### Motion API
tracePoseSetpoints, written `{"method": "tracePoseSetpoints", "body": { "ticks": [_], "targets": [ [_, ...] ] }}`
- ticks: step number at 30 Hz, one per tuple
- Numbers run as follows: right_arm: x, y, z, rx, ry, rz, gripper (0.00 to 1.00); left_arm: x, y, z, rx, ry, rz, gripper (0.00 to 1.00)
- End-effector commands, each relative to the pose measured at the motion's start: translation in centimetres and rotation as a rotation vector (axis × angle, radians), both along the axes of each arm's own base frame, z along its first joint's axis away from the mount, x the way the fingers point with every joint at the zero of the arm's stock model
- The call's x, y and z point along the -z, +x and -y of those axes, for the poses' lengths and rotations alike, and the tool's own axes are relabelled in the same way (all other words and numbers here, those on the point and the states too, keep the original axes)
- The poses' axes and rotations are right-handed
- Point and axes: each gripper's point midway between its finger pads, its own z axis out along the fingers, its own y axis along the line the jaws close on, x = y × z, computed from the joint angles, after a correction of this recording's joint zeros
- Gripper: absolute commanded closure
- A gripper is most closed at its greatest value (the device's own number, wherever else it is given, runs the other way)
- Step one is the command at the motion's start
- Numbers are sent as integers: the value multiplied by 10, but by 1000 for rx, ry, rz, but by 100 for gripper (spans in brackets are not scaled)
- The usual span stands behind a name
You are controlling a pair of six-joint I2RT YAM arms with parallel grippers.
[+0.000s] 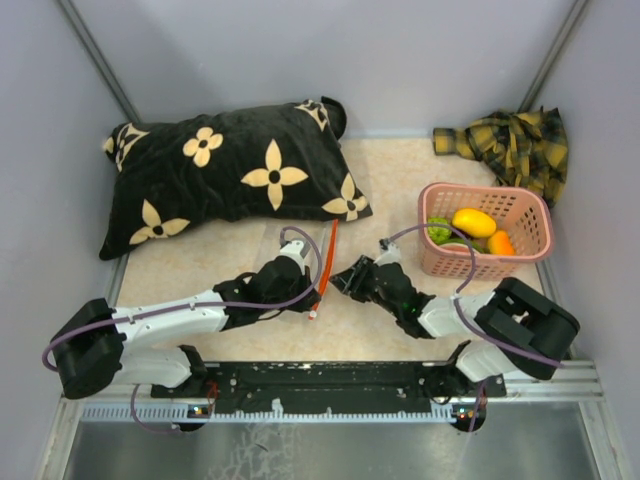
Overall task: Place the food in the zip-top bag and seal the zipper
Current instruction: Open the zipper of the food storage bag at the center of the board.
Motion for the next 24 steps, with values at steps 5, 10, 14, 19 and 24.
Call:
{"method": "tracePoseSetpoints", "body": {
  "ticks": [5,10,14,19,24],
  "targets": [
    [-29,12,-11,5,85,66,63,-6,0,4,19,-30,16,100],
    [-32,13,-5,21,82,74,62,-6,0,4,19,-26,15,100],
    [-29,14,2,52,69,63,62,-3,1,3,15,-15,12,100],
    [-29,17,8,80,53,67,62,-2,1,2,10,-8,10,100],
    [-32,17,1,52,55,76,62,-4,1,2,10,-13,11,100]
  ]
}}
